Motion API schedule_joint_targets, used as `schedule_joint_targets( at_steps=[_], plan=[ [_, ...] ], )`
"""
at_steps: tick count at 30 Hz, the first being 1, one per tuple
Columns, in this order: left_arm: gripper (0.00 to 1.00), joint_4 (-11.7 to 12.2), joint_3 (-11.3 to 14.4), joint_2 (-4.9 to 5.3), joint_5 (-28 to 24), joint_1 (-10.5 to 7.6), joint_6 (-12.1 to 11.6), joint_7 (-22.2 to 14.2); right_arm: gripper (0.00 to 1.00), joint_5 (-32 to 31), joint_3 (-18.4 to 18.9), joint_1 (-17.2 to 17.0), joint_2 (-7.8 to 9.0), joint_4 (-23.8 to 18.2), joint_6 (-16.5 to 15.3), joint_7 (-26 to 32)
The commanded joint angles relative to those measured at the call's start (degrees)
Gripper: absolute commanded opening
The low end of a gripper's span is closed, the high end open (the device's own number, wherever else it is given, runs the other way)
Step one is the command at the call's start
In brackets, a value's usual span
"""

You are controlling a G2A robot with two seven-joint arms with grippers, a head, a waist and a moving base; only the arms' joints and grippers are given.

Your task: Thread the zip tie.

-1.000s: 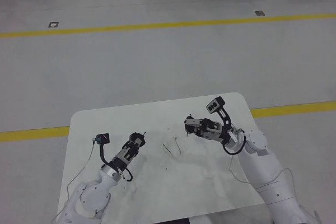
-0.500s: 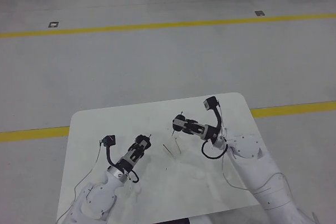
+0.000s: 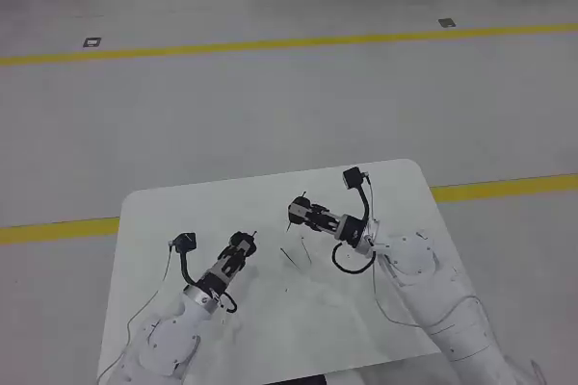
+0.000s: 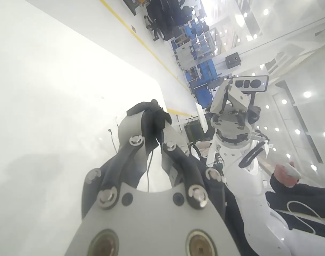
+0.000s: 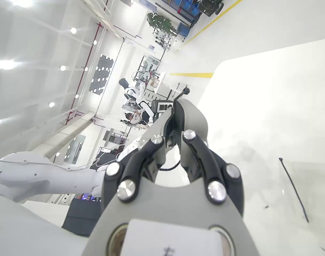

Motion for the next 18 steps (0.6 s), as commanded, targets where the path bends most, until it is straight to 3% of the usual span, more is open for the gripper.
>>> schedule_joint_targets(
  at_steps=[1,5,14,18],
  plan=[
    [0.0,0.0,0.0,0.0,0.0,0.0,0.0,0.0,0.0,-0.01,0.0,0.0,0.0,0.0,0.0,0.0],
    [0.0,-0.23,0.21,0.02,-3.66,0.05,-0.73,-1.69,0.0,-0.01,0.0,0.0,0.0,0.0,0.0,0.0],
    [0.0,-2.43,-0.91,0.83,-15.05,2.86,-4.77,-10.06,0.0,-0.01,0.0,0.0,0.0,0.0,0.0,0.0],
    [0.0,-3.28,-1.39,1.17,-15.75,3.82,-6.07,-10.64,0.0,-0.01,0.0,0.0,0.0,0.0,0.0,0.0]
  ],
)
